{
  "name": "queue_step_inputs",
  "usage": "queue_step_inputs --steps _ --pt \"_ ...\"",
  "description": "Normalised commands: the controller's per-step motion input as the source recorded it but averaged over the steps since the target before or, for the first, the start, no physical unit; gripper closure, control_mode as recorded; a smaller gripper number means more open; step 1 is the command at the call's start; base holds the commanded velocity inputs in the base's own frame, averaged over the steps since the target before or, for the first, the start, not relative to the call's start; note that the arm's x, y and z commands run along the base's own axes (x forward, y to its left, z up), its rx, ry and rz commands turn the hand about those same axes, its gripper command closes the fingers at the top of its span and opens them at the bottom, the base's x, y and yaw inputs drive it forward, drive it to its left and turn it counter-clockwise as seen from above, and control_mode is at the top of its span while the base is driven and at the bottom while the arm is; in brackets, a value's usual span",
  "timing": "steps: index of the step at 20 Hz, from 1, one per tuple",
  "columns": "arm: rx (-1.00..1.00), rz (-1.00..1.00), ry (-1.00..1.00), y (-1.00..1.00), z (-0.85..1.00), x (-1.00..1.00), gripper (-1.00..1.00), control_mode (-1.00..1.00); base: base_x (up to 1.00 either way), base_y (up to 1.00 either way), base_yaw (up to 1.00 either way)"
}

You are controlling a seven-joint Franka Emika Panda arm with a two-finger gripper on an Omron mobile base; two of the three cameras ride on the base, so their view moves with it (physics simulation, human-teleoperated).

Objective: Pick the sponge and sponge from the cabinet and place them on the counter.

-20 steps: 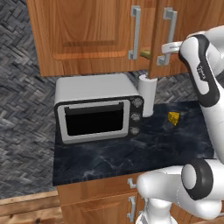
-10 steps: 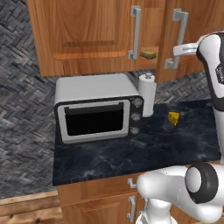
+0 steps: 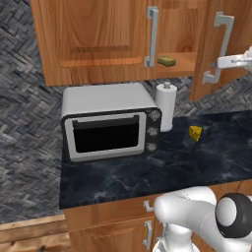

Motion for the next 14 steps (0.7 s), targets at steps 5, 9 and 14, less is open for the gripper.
queue_step_inputs --steps 5,9,14 --pt "0.07 0.11 0.05 -0.9 -0.1 -0.08 1.0 -1.0 0.0 0.0 0.0" --pt "0.06 0.13 0.09 -0.71 -0.16 0.0 1.0 -1.0 0.0 0.0 0.0" --pt "0.05 0.12 0.13 -0.74 -0.18 0.0 1.0 -1.0 0.0 0.0 0.0"
